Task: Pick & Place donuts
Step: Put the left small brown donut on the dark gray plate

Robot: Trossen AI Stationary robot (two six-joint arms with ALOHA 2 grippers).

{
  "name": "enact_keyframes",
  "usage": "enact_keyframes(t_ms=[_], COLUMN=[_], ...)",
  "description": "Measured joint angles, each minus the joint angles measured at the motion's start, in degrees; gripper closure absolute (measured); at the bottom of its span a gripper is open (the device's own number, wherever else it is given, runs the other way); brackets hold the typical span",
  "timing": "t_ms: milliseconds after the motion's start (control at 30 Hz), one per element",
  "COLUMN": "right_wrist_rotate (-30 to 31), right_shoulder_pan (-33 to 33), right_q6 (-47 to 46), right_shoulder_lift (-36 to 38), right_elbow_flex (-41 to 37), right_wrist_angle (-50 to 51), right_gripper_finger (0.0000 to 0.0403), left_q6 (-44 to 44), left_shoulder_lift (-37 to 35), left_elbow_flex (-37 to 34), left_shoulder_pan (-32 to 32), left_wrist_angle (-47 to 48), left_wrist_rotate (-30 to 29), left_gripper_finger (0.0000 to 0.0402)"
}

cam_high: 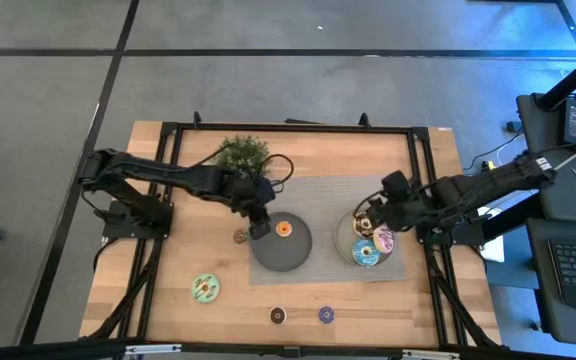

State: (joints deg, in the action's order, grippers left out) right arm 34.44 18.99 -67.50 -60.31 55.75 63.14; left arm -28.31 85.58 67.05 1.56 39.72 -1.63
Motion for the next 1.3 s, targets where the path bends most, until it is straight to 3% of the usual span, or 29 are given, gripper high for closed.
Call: enact_keyframes(t_ms=[133,267,467,600,767,900,1000,1300], right_wrist_rotate=[0.34,-1.43,-4.76,-6.36,-7.14,-9.29,-10.53,-11.9], right_shoulder_pan=[-2.99,-6.49,-10.79,-13.01,-15.09,-16.36,-17.4,-19.49], right_q6=[13.85,21.62,27.09,28.92,29.36,31.47,32.34,33.54], right_shoulder_lift=[0.05,-0.37,-0.88,-0.83,-0.83,-0.83,-0.83,-0.83], right_elbow_flex=[0.41,0.19,0.16,0.12,0.12,0.12,0.12,0.12], right_wrist_angle=[-10.31,-16.7,-19.35,-20.24,-21.0,-22.43,-23.54,-23.63], right_gripper_finger=[0.0182,0.0182,0.0182,0.0182,0.0182,0.0182,0.0182,0.0182], left_q6=[-6.81,-18.43,-31.84,-33.78,-45.95,-50.48,-50.92,-53.39], left_shoulder_lift=[-0.43,0.22,0.24,0.24,0.74,0.79,0.79,0.79], left_elbow_flex=[0.02,0.0,-0.09,-0.09,-4.34,-9.52,-11.81,-15.99], left_shoulder_pan=[1.75,3.95,8.21,10.76,10.91,10.38,10.24,9.12], left_wrist_angle=[6.37,12.45,16.1,16.17,19.09,14.28,9.13,5.5], left_wrist_rotate=[0.0,-1.26,-6.88,-7.28,-7.13,-4.96,-6.64,-5.77], left_gripper_finger=[0.0238,0.0239,0.0237,0.024,0.0238,0.0239,0.0242,0.0244])
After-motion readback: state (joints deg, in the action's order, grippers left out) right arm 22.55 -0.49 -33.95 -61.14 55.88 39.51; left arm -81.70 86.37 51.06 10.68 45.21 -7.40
